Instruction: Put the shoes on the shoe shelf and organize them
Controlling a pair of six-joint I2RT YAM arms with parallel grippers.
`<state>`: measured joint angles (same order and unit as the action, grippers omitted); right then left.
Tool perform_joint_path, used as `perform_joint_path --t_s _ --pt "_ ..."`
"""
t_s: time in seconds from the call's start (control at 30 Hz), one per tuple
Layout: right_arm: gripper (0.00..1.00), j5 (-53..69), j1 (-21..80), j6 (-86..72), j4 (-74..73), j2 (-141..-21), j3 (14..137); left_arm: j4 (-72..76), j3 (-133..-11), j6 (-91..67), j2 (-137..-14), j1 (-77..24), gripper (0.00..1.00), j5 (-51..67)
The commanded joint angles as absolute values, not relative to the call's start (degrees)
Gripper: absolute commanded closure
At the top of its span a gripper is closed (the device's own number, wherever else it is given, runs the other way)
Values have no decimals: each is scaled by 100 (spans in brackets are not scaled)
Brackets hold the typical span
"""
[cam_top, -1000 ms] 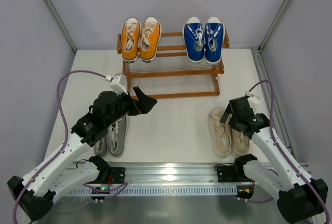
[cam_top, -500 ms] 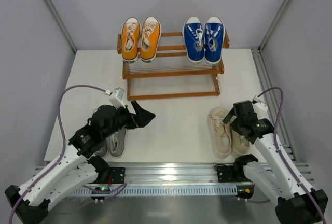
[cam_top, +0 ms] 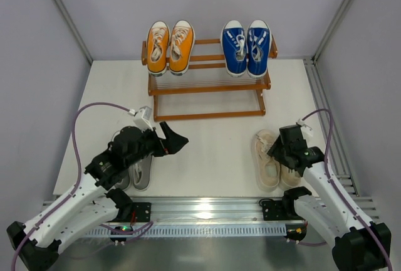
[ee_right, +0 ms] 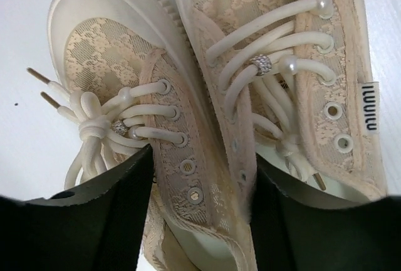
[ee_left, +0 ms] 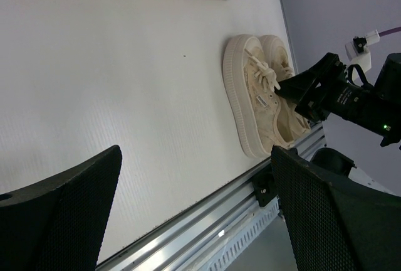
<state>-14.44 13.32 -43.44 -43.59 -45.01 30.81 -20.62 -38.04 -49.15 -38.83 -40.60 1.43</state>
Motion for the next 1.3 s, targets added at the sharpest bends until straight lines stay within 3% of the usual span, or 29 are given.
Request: perform_joint_path --t_s 0.0,0.13,0.17,0.23,0.47,0.63,0.9,1.27 --pt "43 -1108 1336 -4245 -3938 -4658 2953 -1986 -3753 -4939 -3929 -4096 0 255" --pt "69 -993 1336 -4201 -3797 -4755 2909 -2030 -3709 -4948 -3911 -4122 0 237" --pt "83 -967 1336 -4192 -3797 -4764 2909 -2039 -3692 -4957 -3911 -4131 0 229" --pt "96 -914 1327 -4201 -3858 -4738 2953 -2048 -3674 -4966 -3885 -4122 0 237" --pt "96 -344 1336 -3772 -4140 -3922 3260 -2127 -3709 -4940 -3823 -4122 0 185" --pt "96 1570 1590 -2912 -3621 -3568 3602 -2373 -3814 -4764 -3753 -4122 0 -156" --pt "96 194 4365 -2575 -3201 -5130 4420 -2733 -3946 -4623 -3700 -4131 0 -448" --pt "96 -1562 5457 -3031 -1628 -6775 4728 -3199 -3841 -4684 -3182 -4131 0 -888"
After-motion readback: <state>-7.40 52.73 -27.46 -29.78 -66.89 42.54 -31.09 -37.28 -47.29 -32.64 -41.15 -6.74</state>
